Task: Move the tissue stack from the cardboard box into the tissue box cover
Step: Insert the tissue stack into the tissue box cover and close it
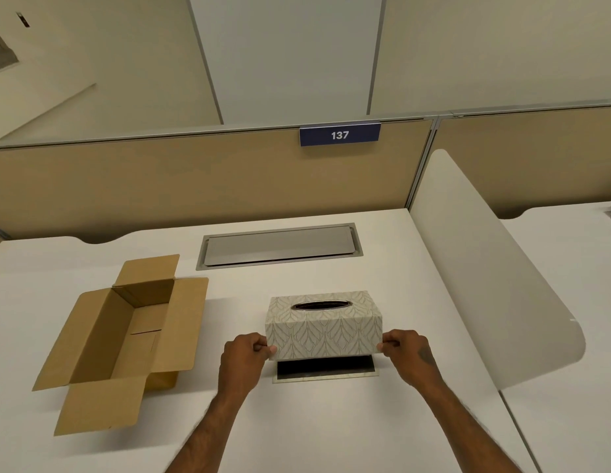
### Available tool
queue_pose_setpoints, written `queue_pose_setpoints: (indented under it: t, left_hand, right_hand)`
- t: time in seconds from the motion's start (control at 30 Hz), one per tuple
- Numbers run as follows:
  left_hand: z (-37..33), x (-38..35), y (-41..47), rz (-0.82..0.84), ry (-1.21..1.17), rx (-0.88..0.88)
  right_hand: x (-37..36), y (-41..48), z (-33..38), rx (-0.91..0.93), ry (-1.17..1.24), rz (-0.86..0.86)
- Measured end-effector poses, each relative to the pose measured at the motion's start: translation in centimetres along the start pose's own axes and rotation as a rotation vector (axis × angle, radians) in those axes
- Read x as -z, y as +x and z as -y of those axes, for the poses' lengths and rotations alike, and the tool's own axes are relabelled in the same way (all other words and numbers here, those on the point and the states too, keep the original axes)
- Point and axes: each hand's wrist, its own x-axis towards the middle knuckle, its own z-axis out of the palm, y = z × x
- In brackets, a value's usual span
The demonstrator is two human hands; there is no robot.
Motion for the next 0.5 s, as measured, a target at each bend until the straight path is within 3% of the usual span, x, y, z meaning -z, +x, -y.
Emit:
queue_pose_setpoints:
  t: [0.5]
  left_hand:
    - [3.6,-2.9,-2.4,0.069,0.192,-0.023]
  right_hand:
    - [-3.0,-2.3,-3.1,-0.01,-0.191,-0.009]
